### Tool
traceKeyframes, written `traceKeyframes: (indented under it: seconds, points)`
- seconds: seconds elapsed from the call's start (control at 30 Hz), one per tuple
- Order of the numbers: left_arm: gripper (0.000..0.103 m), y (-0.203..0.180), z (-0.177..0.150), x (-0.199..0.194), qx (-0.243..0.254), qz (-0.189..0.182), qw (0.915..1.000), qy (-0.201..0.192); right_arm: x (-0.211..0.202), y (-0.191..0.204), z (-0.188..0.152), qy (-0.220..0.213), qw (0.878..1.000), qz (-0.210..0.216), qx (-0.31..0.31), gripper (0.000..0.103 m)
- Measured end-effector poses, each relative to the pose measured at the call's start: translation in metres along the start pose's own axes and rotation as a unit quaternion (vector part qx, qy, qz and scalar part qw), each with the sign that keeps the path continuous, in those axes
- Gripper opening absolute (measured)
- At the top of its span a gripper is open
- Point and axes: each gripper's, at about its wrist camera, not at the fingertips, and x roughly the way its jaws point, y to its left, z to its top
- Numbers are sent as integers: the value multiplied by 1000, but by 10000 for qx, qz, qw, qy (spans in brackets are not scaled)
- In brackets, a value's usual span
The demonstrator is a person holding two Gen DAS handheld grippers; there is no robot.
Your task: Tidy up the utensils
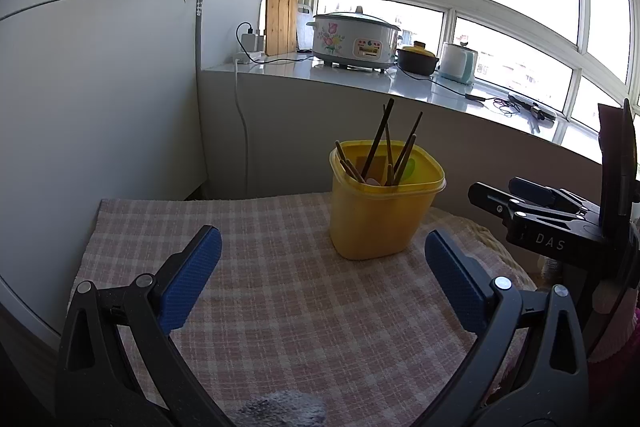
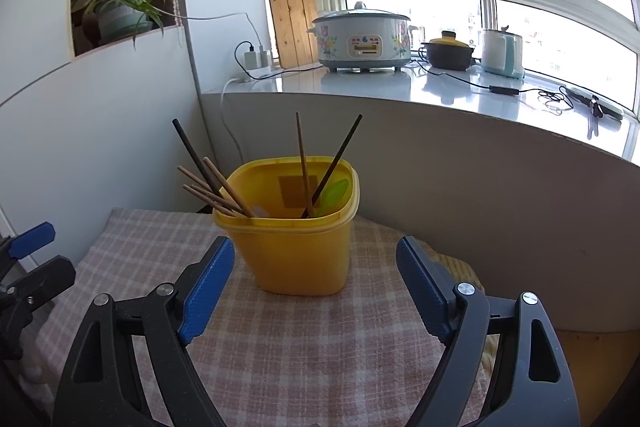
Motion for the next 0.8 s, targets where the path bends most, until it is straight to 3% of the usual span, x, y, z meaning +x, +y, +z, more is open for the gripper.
traceKeyframes:
  seconds: [0.8]
  points:
    - [103, 0, 1, -2, 60, 2, 10000, 15, -4, 2, -2, -14, 10000, 13, -14, 83]
